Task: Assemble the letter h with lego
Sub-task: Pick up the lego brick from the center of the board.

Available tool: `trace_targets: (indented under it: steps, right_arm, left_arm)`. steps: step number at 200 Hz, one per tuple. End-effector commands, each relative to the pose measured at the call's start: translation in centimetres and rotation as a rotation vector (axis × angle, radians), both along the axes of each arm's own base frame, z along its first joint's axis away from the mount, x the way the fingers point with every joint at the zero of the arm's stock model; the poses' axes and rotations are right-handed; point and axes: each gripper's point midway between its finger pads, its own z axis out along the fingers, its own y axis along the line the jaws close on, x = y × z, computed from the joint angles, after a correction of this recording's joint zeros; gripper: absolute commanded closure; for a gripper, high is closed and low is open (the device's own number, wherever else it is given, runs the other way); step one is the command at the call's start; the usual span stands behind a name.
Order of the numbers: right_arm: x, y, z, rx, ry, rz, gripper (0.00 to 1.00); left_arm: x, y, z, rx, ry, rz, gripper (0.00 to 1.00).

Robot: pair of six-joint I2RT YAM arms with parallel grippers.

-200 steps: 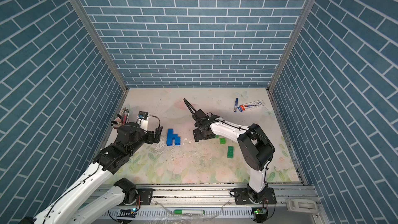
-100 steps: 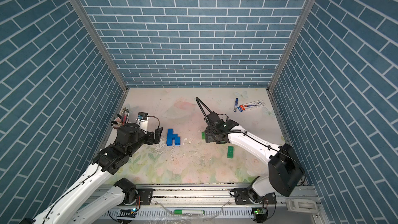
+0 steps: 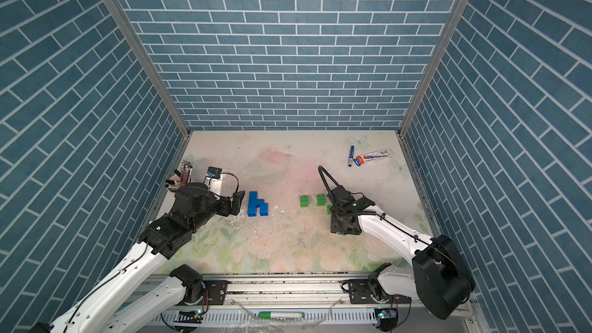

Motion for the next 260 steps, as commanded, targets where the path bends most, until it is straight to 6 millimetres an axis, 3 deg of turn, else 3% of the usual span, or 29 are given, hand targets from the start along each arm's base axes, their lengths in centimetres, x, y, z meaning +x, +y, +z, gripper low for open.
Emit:
trace_targets:
  steps: [1,58,95,138,191,202,215,238,260]
  right_arm:
    - [0.4,0.0,-1.0,0.024,0.018,-0.051,0.43]
    - [1.6,-0.2,-1.9,0.002,0.025,-0.061,0.44]
    - [1.6,-0.8,-2.8,-0.037,0.051,-0.063,0.53]
    - [1.9,-0.9,-2.5,-0.046,0.036,-0.063,0.57]
    - [2.0,-0.8,-2.6,-0.050,0.042,-0.044,0.70]
    - [1.9,-0.8,-2.4,-0.049,0.038,-0.036,0.73]
    - [1.9,-0.8,-1.8,-0.046,0.030,-0.017,0.86]
    - [2.3,-0.7,-0.1,-0.048,-0.006,0.043,1.00]
    - [3.3,-0.4,2.5,-0.057,-0.067,0.130,1.00]
  left_arm:
    - [0.0,0.0,0.1,0.014,-0.003,-0.005,0.01]
    - [0.1,0.0,-0.1,0.028,0.006,-0.011,0.01]
    - [0.1,0.1,-0.3,0.041,0.008,-0.009,0.01]
    - [0.2,0.1,-0.4,0.047,0.012,-0.011,0.01]
    - [0.1,0.0,-0.4,0.052,0.009,-0.021,0.01]
    - [0.1,0.0,-0.4,0.053,0.009,-0.022,0.01]
    - [0.1,0.1,-0.4,0.055,0.009,-0.020,0.01]
    - [0.0,-0.1,-0.4,0.055,0.006,-0.035,0.01]
    - [-0.2,-0.3,-0.2,0.049,-0.008,-0.055,0.01]
